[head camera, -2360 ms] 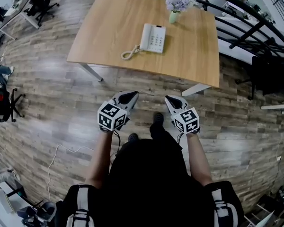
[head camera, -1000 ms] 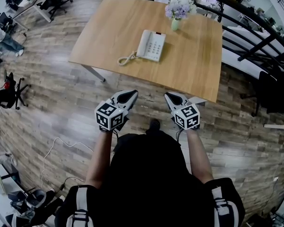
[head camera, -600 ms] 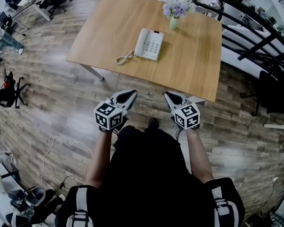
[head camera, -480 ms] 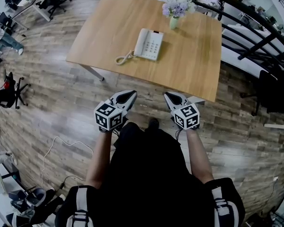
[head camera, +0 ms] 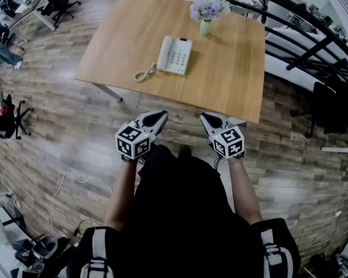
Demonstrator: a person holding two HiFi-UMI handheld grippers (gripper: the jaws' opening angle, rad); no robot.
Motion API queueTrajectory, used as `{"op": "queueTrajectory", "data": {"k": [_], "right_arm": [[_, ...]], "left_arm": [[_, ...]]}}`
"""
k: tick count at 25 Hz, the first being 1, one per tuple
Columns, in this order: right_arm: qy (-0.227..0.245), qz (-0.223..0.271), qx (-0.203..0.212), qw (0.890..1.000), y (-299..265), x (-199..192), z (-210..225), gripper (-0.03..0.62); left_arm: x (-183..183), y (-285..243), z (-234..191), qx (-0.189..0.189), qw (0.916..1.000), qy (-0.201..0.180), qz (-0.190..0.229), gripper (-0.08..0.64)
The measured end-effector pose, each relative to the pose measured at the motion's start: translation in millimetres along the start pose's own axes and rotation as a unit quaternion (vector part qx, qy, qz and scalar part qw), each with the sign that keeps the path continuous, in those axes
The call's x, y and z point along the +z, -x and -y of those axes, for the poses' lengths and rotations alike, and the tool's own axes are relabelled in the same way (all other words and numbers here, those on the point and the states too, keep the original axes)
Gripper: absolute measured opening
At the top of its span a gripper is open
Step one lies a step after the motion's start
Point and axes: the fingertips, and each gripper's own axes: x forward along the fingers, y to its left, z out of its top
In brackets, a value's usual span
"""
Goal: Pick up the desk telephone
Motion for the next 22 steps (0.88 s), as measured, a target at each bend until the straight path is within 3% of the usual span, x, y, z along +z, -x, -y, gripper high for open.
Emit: {"op": "queueTrajectory", "data": {"k": [8,17,22], "right_arm": [[-0.003,-0.008,-0.004,1.0,1.8,-3.2,15.8,0.026],[0.007,-0.032,0.015,0.999,-27.3,4.1,14.2,0.026],[0.002,-0.045,-0.003,0.999,-35.2,0.7,27.9,0.026]], "left_arm": [[1.6,-9.7,-0.5,0.0,1.0,-0.002,-0.005,0.021],[-9.9,7.4,-32.1,0.028,0.9989,0.037,-0.01,0.021],[-6.8,-8.8,-46.9,0.012,0.9992,0.034,-0.014,0.021]]}}
